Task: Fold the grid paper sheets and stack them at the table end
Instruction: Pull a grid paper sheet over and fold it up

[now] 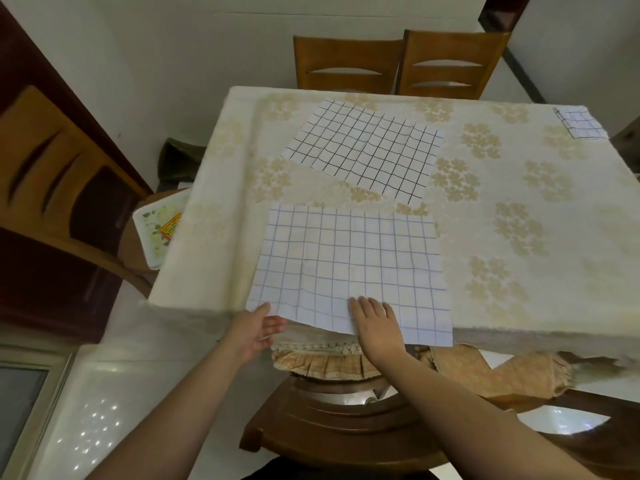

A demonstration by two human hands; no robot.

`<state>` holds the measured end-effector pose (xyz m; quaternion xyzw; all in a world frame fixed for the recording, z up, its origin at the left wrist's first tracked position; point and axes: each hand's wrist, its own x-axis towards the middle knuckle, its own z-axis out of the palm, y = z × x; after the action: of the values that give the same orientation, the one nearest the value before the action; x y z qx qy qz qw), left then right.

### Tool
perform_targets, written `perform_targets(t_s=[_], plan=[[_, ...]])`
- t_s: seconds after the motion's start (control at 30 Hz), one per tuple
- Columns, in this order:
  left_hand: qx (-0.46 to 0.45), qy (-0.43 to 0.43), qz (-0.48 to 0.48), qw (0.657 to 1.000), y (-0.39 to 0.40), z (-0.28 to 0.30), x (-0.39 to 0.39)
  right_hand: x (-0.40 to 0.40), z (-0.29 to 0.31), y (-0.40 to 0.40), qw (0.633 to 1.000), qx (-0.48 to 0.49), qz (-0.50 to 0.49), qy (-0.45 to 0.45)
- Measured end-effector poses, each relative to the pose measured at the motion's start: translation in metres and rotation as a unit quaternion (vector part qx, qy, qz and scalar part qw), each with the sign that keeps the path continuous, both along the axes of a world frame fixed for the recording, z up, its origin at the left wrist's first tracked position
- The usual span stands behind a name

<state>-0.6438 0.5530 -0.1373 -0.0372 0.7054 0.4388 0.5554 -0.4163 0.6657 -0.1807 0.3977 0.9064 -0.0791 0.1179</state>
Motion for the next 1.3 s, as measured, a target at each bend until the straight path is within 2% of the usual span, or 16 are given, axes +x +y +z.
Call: perform_targets(t_s=[0.13,0.43,0.6,0.77,1.0,1.17,1.3], plan=[[-0.005,0.015,-0.002,1.000,-0.008,0.001,-0.009,0.010,-0.002,0.004,1.000,0.014,-0.018,-0.001],[0.001,0.046,0.079,0.996,-0.016,-0.007,-0.020,0.047,0.017,0.023,0.996,0.051,-0.073,-0.011],[0.001,0.057,0.100,0.993,-0.016,-0.004,-0.024,0.073,0.023,0.027,0.991,0.076,-0.108,0.025],[0.006,0.088,0.077,0.993,-0.010,0.008,-0.024,0.089,0.025,0.029,0.986,0.092,-0.120,0.067],[0.080,0.149,0.054,0.984,0.000,0.032,-0.033,0.102,0.037,0.030,0.976,0.098,-0.103,0.163],[0.115,0.139,0.061,0.982,0.008,0.046,-0.037,0.111,0.036,0.028,0.981,0.043,-0.049,0.182],[0.119,0.141,0.046,0.982,0.009,0.047,-0.036,0.111,0.037,0.027,0.975,0.072,-0.080,0.193]])
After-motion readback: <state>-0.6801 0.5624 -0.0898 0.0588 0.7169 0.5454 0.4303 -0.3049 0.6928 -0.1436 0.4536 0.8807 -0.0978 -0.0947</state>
